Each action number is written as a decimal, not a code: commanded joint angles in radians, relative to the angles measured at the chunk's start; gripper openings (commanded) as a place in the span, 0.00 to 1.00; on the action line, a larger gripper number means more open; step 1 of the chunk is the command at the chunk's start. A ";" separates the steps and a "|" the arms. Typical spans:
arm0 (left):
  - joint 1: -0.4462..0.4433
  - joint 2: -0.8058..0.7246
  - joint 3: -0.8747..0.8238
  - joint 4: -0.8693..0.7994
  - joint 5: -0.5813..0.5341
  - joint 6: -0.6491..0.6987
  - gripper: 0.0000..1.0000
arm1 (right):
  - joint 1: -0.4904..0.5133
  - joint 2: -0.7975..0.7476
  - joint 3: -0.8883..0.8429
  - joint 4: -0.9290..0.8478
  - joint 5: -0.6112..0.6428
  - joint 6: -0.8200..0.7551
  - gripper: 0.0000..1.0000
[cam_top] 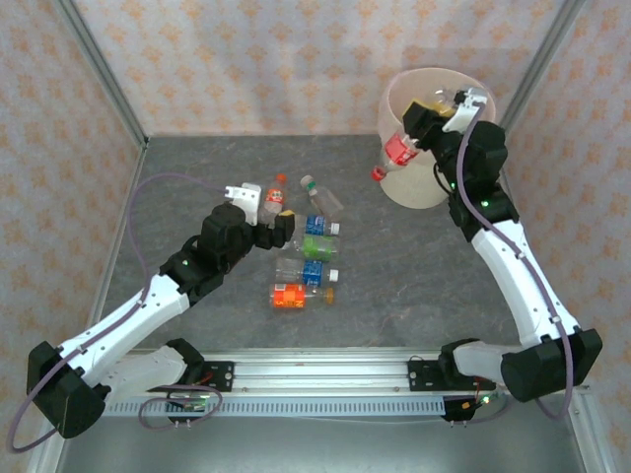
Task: Put the plastic bottles in the bin
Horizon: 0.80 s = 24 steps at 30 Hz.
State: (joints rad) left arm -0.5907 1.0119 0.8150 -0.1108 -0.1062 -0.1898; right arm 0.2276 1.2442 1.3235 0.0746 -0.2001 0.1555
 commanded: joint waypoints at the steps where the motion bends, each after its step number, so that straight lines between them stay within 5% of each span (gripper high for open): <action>1: 0.008 -0.016 -0.021 -0.030 -0.187 -0.050 1.00 | -0.045 0.034 0.081 0.014 0.110 -0.041 0.00; 11: 0.009 0.014 -0.032 -0.033 -0.264 -0.071 1.00 | -0.164 0.244 0.384 -0.127 0.238 -0.107 0.00; 19: 0.009 0.008 -0.054 -0.030 -0.282 -0.072 1.00 | -0.214 0.432 0.673 -0.303 0.182 -0.125 0.02; 24: 0.011 0.002 -0.060 -0.049 -0.300 -0.076 1.00 | -0.214 0.541 0.724 -0.402 0.349 -0.231 0.06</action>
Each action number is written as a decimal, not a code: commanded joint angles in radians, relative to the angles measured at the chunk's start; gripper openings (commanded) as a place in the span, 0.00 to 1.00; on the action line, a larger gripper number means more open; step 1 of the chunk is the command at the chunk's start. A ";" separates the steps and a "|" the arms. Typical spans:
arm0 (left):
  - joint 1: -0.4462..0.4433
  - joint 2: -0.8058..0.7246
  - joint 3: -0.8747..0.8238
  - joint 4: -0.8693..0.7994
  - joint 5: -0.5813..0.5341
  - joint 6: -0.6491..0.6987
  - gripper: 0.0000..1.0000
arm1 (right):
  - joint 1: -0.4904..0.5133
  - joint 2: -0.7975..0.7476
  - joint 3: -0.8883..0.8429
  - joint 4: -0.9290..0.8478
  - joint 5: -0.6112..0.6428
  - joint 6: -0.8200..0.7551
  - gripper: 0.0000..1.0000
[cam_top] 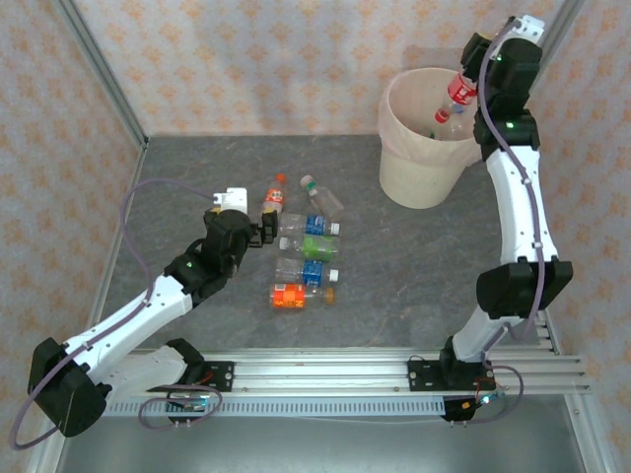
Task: Put the plastic bottles in the bin
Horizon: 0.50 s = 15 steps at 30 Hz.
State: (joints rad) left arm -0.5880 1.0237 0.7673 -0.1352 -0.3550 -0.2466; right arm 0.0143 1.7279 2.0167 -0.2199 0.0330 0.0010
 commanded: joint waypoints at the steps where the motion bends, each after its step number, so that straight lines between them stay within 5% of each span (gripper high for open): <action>1: 0.009 -0.013 -0.015 -0.030 -0.054 -0.018 1.00 | 0.000 0.080 0.051 -0.129 0.166 -0.092 0.07; 5: 0.012 -0.028 -0.034 -0.027 -0.063 -0.022 1.00 | 0.000 0.181 0.162 -0.247 0.287 -0.137 0.27; 10: 0.020 -0.037 -0.044 -0.028 -0.070 -0.031 1.00 | 0.001 0.320 0.408 -0.512 0.318 -0.124 0.82; 15: 0.032 -0.037 -0.050 -0.032 -0.072 -0.043 1.00 | 0.006 0.351 0.565 -0.631 0.269 -0.068 0.99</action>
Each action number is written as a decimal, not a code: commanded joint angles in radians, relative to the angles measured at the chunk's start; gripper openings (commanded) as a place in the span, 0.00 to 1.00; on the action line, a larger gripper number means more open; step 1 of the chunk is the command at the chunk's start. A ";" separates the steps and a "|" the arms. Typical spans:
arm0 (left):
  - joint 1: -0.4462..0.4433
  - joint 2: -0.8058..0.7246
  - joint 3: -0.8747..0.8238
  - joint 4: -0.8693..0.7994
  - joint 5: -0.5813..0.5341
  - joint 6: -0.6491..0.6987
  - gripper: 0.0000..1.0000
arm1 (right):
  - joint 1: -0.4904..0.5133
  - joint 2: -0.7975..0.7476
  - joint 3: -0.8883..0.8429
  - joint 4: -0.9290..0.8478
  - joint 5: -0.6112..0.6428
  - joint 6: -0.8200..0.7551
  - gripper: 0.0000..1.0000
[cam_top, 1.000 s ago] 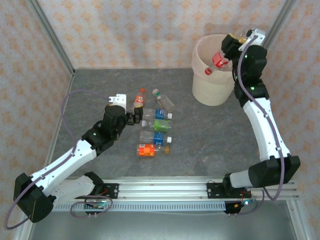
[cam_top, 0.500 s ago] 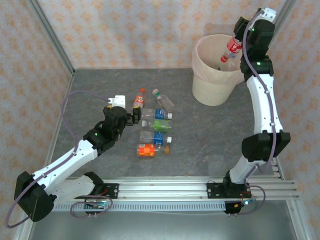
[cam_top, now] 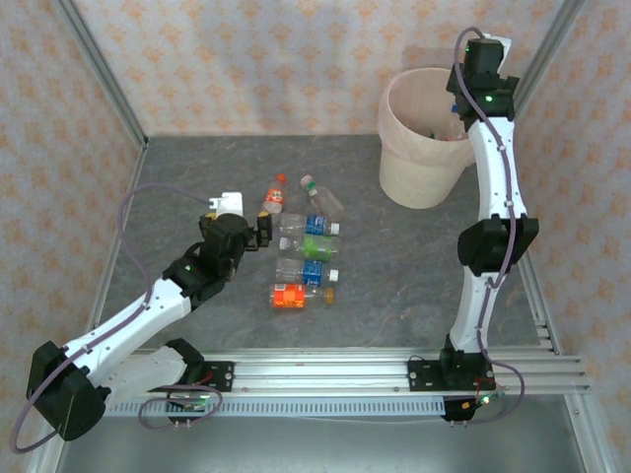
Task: Put the plastic bottles in the bin
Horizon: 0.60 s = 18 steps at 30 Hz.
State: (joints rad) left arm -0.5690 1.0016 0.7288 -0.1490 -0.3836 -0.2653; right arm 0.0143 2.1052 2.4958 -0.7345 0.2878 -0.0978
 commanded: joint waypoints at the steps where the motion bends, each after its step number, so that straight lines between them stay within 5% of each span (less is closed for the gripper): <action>1: 0.016 -0.014 -0.012 -0.021 -0.043 -0.028 1.00 | 0.006 -0.030 0.102 -0.122 0.010 0.046 0.99; 11: 0.046 0.014 -0.011 -0.031 -0.025 -0.066 1.00 | 0.046 -0.055 0.195 -0.228 -0.047 0.076 0.99; 18: 0.058 0.065 0.034 -0.090 -0.013 -0.126 1.00 | 0.145 -0.161 0.092 -0.251 -0.199 0.033 0.99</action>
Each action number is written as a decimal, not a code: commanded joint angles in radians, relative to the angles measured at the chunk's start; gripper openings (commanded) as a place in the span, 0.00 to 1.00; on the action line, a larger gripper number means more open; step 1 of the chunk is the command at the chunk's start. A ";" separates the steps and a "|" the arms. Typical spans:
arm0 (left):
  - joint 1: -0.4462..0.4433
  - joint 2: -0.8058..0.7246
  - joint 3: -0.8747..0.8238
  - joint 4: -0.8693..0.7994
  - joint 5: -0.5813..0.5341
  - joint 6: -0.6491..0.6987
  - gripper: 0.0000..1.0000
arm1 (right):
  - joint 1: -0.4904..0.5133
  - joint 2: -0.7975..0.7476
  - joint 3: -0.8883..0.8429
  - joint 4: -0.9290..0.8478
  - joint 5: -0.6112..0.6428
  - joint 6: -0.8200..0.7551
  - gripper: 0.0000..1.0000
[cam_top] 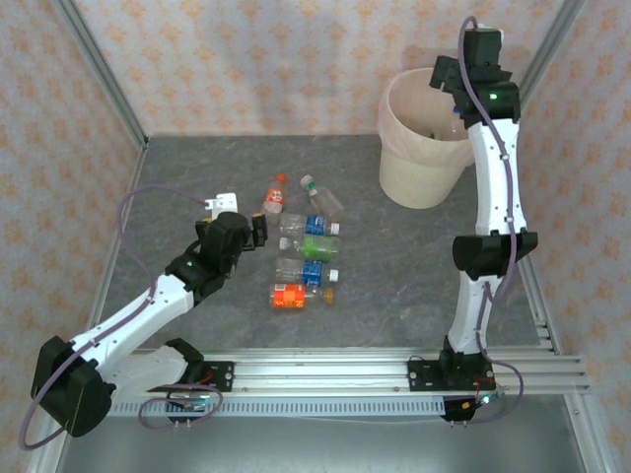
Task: Put the plastic bottles in the bin
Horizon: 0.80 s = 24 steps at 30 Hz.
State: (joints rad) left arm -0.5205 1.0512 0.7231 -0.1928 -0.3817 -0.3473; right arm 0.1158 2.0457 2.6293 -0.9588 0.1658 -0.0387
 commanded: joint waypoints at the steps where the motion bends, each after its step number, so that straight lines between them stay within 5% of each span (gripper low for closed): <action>1: 0.009 0.023 0.044 -0.049 -0.008 -0.050 1.00 | 0.062 -0.137 -0.110 0.007 -0.094 -0.039 0.99; 6: 0.009 0.068 0.079 -0.081 0.006 -0.091 1.00 | 0.109 -0.359 -0.535 0.274 -0.263 -0.083 0.99; 14: 0.032 0.205 0.220 -0.234 0.015 -0.181 1.00 | 0.158 -0.545 -1.014 0.571 -0.715 -0.148 0.99; 20: 0.056 0.281 0.277 -0.306 0.015 -0.284 1.00 | 0.245 -0.409 -1.050 0.563 -0.701 -0.251 0.99; 24: 0.079 0.287 0.271 -0.319 0.038 -0.314 1.00 | 0.292 -0.220 -0.928 0.464 -0.548 -0.286 0.99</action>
State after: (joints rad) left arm -0.4561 1.3396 0.9760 -0.4541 -0.3431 -0.6044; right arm 0.3904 1.7393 1.6306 -0.4580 -0.4656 -0.2668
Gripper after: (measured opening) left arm 0.993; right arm 0.993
